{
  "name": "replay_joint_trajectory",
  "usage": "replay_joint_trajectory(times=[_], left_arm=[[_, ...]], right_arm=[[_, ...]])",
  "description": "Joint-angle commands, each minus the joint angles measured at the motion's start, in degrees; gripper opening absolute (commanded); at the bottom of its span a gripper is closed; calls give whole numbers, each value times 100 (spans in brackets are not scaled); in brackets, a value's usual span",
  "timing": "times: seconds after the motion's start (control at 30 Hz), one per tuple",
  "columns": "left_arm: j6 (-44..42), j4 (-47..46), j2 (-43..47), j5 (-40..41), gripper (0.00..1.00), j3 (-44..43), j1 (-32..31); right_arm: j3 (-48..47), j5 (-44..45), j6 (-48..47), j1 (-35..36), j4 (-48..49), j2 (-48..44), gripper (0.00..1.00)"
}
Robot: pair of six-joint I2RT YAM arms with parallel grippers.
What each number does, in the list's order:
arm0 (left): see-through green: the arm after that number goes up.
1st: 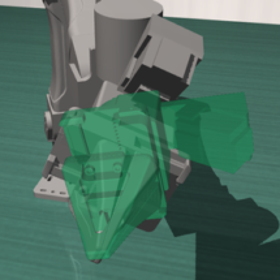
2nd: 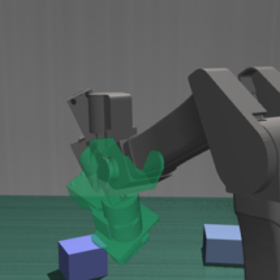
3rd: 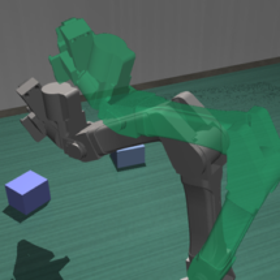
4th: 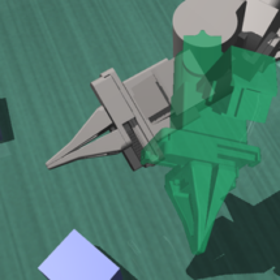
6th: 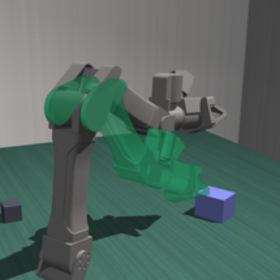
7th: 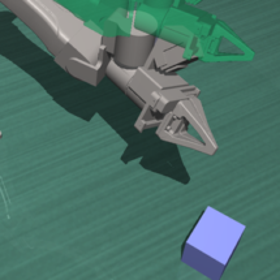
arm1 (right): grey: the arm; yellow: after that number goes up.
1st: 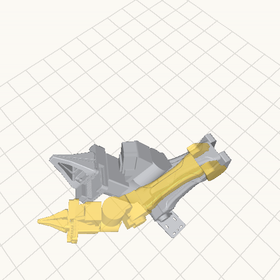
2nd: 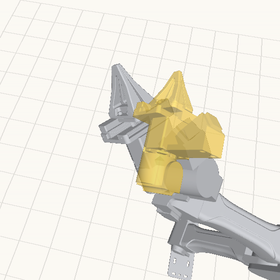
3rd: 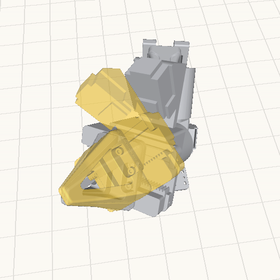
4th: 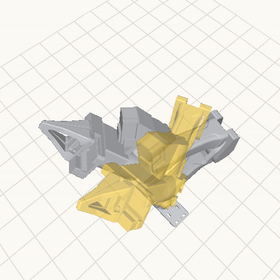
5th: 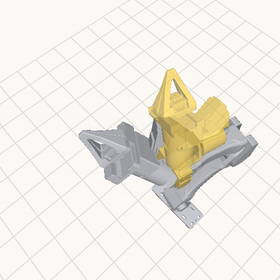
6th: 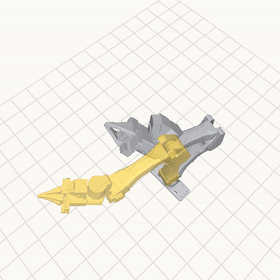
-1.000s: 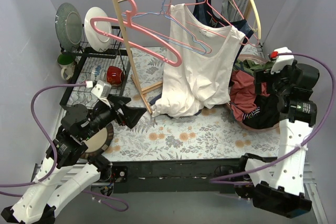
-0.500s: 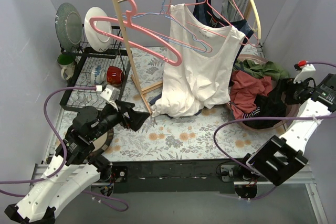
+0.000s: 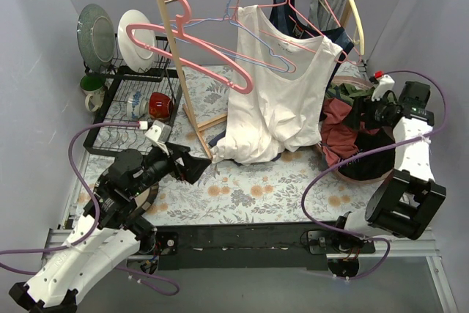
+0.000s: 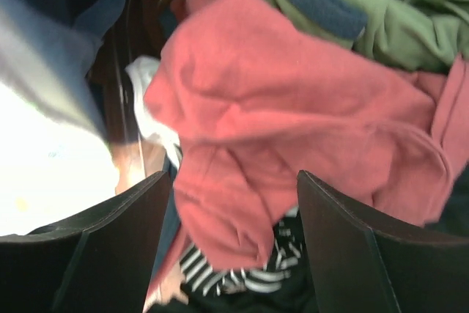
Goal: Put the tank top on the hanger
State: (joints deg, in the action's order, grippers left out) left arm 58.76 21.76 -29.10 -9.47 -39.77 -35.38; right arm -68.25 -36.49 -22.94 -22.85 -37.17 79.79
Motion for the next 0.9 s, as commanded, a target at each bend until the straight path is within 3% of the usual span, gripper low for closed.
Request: replay_joint_trajectory(times=[0.0,0.3,0.4,0.5,0.53,0.57,0.73,0.87], left_arm=[[21,-216,-34,95,98,75,-22],[135,-356,-245,60,98,22,-22],[232,-330,-166,42,98,48,-22],[320,-251,-61,60,98,66,-22],[329,-234,-26,51,98,57,-31],[338,-216,1,68,98,66,-31],[460,-49,203,121,98,-40,-31],[522,-31,309,121,98,-127,-22]], right_arm=[[259,590,641,386,1244,-104,77],[611,1407,747,993,1958,168,68],[681,1391,686,993,1950,248,54],[777,1119,650,993,1783,143,29],[787,1092,633,984,1748,12,9],[795,1144,641,967,1713,-103,2],[429,1758,844,449,1573,-1120,1],[-256,1611,660,-524,1125,-1825,1]])
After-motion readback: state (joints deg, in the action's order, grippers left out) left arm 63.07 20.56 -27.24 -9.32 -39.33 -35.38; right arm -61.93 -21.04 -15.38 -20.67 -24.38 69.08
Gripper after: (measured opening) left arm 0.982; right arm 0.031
